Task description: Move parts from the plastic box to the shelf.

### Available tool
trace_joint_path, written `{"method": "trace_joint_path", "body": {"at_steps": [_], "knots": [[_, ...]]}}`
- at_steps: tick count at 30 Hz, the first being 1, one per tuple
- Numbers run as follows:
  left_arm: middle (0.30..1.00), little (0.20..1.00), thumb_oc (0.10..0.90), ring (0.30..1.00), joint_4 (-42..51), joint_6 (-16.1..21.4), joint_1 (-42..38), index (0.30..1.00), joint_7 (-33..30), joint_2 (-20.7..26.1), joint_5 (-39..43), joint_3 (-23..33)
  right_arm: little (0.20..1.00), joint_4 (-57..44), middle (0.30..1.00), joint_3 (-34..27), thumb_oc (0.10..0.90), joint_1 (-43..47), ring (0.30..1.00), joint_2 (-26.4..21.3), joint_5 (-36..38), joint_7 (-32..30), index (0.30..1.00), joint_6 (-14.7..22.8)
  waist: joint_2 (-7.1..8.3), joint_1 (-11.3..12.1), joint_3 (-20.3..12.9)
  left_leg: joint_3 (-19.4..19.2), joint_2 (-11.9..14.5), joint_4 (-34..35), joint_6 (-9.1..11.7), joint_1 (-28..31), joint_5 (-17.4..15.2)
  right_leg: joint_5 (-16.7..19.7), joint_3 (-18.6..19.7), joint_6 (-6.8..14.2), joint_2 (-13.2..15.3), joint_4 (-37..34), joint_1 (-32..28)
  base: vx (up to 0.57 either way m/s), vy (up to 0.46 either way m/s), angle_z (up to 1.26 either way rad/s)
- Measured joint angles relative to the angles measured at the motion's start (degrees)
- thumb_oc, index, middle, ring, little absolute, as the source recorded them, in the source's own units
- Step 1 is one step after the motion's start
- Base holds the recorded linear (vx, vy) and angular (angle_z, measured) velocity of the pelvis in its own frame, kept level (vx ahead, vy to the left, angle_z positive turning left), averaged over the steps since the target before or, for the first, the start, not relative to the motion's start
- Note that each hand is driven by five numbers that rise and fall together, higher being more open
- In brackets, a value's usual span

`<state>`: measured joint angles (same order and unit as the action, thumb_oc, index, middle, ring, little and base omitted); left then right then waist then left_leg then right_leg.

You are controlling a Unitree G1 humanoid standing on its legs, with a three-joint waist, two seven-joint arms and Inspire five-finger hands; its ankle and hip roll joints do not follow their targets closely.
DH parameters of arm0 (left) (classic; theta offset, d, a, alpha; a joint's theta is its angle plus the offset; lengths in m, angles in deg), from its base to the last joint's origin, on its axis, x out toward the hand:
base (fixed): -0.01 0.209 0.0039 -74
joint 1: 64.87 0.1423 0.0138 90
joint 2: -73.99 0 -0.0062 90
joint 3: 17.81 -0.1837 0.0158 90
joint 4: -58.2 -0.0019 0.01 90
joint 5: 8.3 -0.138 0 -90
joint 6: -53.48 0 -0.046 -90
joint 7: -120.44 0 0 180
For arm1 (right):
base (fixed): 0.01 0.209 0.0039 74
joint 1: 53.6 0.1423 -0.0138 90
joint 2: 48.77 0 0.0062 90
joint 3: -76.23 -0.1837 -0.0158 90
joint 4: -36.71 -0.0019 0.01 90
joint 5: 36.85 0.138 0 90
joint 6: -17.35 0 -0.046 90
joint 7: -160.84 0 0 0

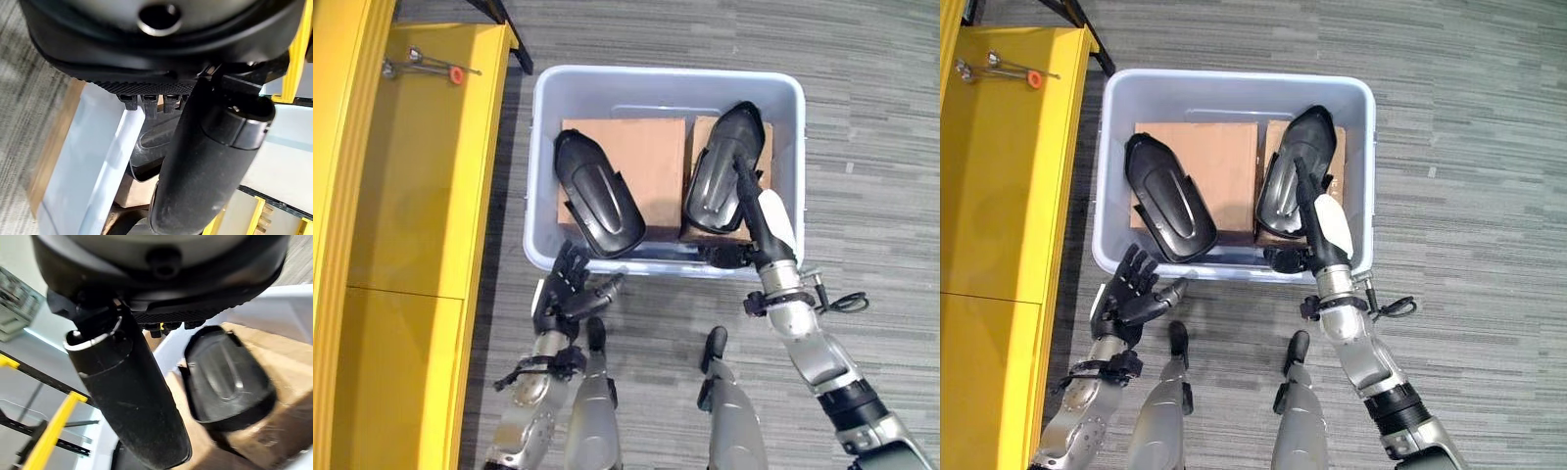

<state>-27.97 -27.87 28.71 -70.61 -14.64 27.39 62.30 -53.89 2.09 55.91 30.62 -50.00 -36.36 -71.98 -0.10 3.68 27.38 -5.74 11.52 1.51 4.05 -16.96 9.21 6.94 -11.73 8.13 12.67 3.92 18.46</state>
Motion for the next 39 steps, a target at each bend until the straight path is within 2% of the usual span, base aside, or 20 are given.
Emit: {"method": "trace_joint_path", "body": {"at_steps": [3,6,7,10,21,25,29,35,39], "knots": [[1.0,1.0,0.9,1.0,3.79,0.75,-0.63,1.0,-0.18,0.0,0.11,2.13,1.0,-1.77,1.0,-1.48,0.9,-1.06,1.0,0.62,1.08,-0.05,1.0,0.43,0.01,0.5,0.0,0.01,-0.03,0.05,0.0,-0.03,0.0,0.0,-0.04,0.0,0.02,-0.07,-0.03,0.0,0.0,0.0],[1.0,1.0,0.9,1.0,6.76,3.03,-2.97,1.0,-1.17,0.18,0.44,3.87,1.0,-1.69,1.0,-2.07,0.9,-1.06,1.0,0.62,2.11,-0.12,1.0,0.49,0.01,0.82,0.0,0.04,-0.13,0.04,0.0,-0.04,0.0,0.01,0.0,0.02,0.09,-0.1,-0.03,0.0,0.0,0.0],[1.0,1.0,0.9,1.0,9.15,3.46,-4.17,1.0,-1.27,1.72,1.37,4.27,1.0,-1.67,1.0,-2.11,0.9,-1.04,1.0,0.61,2.11,-0.29,1.0,0.49,0.01,0.84,0.0,0.05,-0.17,0.04,0.01,-0.19,0.0,0.04,-0.02,0.06,0.12,-0.35,-0.02,0.02,0.031,0.02],[1.0,1.0,0.9,1.0,11.41,4.18,-7.2,1.0,-2.26,2.12,1.36,4.46,1.0,-0.49,1.0,-2.71,0.9,-0.32,1.0,0.58,2.09,-0.82,1.0,0.46,0.01,0.98,0.01,0.27,-0.72,0.02,0.13,-1.26,0.08,0.66,-0.58,0.41,0.6,-1.54,0.02,0.01,0.026,0.1],[1.0,1.0,0.9,1.0,11.18,5.69,-12.0,1.0,-4.78,2.1,1.19,2.69,1.0,9.7,1.0,-2.14,0.9,6.16,1.0,1.45,2.1,-3.41,1.0,-0.12,1.04,1.04,0.65,0.55,-1.02,-0.13,0.19,-3.08,0.12,0.81,-1.18,0.56,0.9,-1.83,1.33,0.0,0.002,0.02],[1.0,1.0,0.9,1.0,10.78,6.81,-12.3,1.0,-4.93,2.09,1.18,2.72,1.0,13.29,1.0,-1.97,0.9,10.58,1.0,1.4,1.97,-4.71,1.0,-0.18,0.66,1.17,1.84,0.66,-1.28,-0.83,0.2,-5.3,0.14,0.93,-1.17,0.58,1.18,-1.72,3.27,-0.01,0.007,0.02],[1.0,1.0,0.9,1.0,9.63,6.8,-13.18,1.0,-5.02,2.06,1.19,2.09,1.0,17.89,1.0,-2.09,0.9,12.87,1.0,1.37,1.96,-6.07,1.0,-1.42,-0.41,1.54,3.16,1.33,-2.4,-1.2,0.39,-7.53,0.29,1.39,-1.37,0.9,2.35,-1.58,5.02,-0.02,0.017,0.08],[1.0,1.0,0.9,1.0,9.59,7.25,-13.24,1.0,-6.06,2.06,1.19,1.92,1.0,22.29,1.0,-1.06,0.9,13.87,1.0,1.27,1.69,-6.92,1.0,-2.54,-0.55,1.37,3.23,1.33,-3.48,-1.49,0.37,-8.92,0.27,1.45,-1.3,1.59,3.45,-1.55,6.26,0.0,0.007,0.03],[1.0,1.0,0.9,1.0,7.73,7.6,-14.05,1.0,-6.07,2.06,1.18,-0.04,1.0,30.89,1.0,2.48,0.9,19.11,1.0,1.9,-0.19,-7.85,1.0,-2.2,-0.6,1.61,3.22,1.45,-3.77,-2.13,0.23,-10.2,0.18,1.58,-1.25,1.58,3.77,-1.39,7.27,0.0,0.0,0.0]]}}
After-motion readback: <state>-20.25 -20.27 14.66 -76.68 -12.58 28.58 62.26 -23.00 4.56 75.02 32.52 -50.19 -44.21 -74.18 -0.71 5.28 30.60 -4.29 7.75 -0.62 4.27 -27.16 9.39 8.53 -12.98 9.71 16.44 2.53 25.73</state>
